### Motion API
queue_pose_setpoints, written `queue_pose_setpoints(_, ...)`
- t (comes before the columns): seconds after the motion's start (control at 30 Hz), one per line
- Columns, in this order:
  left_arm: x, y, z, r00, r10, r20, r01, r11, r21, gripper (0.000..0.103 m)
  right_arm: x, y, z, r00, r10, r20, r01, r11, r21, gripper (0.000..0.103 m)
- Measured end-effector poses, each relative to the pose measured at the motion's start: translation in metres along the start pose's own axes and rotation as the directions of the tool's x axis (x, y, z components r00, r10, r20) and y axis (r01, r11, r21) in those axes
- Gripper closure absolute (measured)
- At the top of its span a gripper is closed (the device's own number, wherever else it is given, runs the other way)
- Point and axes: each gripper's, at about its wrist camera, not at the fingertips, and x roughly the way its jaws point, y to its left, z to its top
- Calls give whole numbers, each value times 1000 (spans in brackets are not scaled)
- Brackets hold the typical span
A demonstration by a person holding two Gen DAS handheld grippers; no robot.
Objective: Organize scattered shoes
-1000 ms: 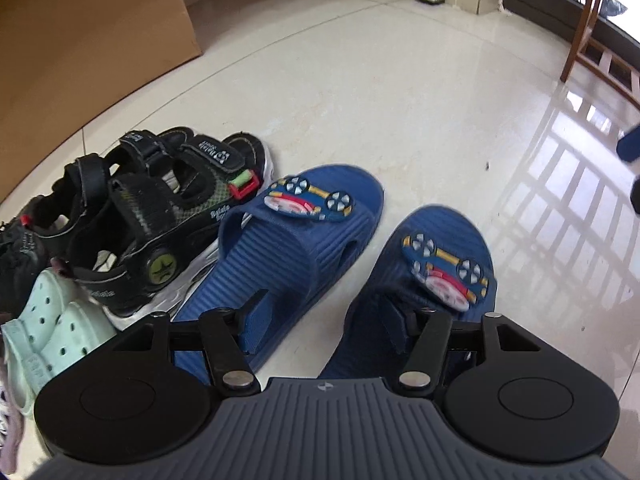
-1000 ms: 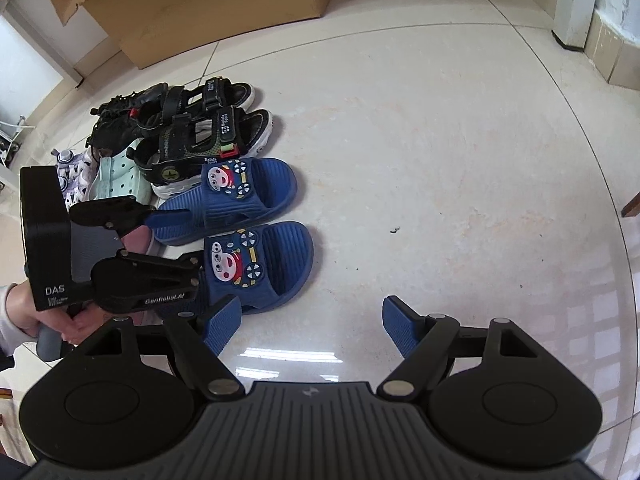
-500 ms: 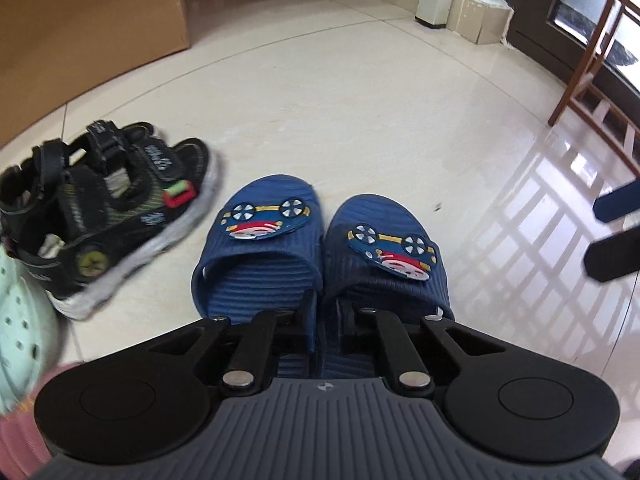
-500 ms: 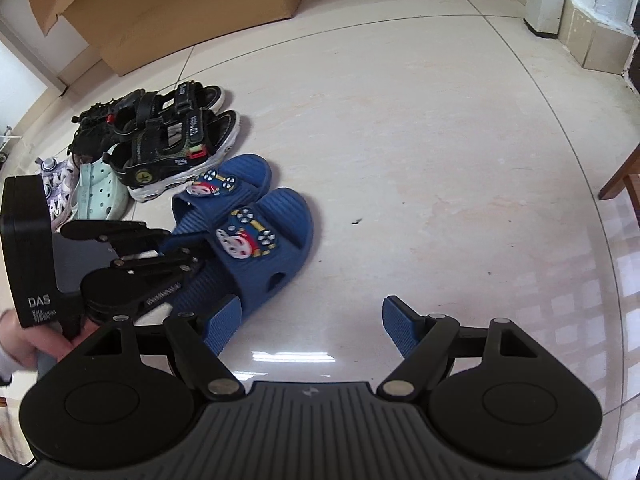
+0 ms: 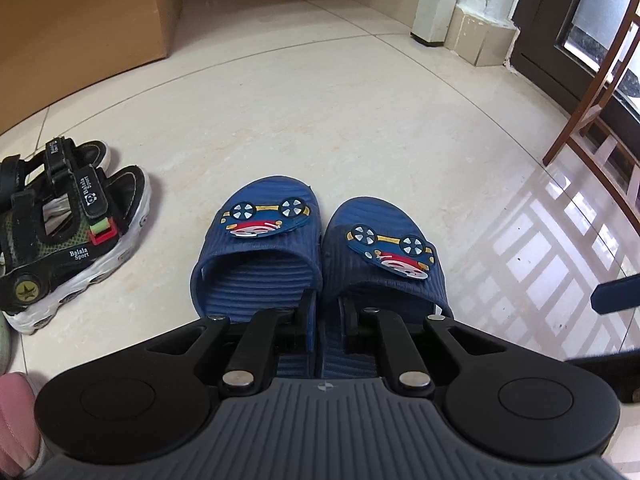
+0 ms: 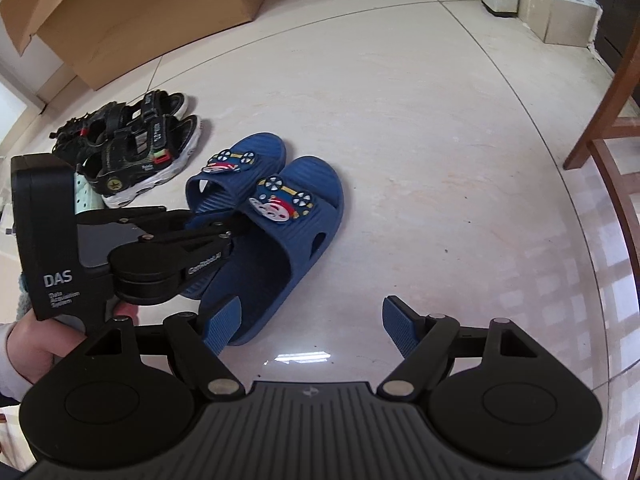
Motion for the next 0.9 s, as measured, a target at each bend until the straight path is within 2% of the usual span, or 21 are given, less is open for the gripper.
queue_pose_setpoints(0.13, -5, 10, -2, 1000, -10, -21, 10, 1000, -9, 76, 9, 3, 2, 1000, -8, 2, 8, 1000, -7, 20)
queue_pose_setpoints(0.23, -14, 16, -5, 1000, -6, -17, 6, 1000, -8, 75, 19, 10, 4, 1000, -7, -1, 7, 1000, -17, 20)
queue_pose_setpoints(0.63, -48, 42, -22, 999, 44, 7, -44, 999, 14, 74, 63, 26, 26, 999, -49, -14, 48, 994, -98, 20)
queue_pose_setpoints(0.9, -55, 49, -30, 999, 44, -8, -44, 999, 16, 74, 83, 35, 41, 995, -99, -12, 95, 981, -172, 20)
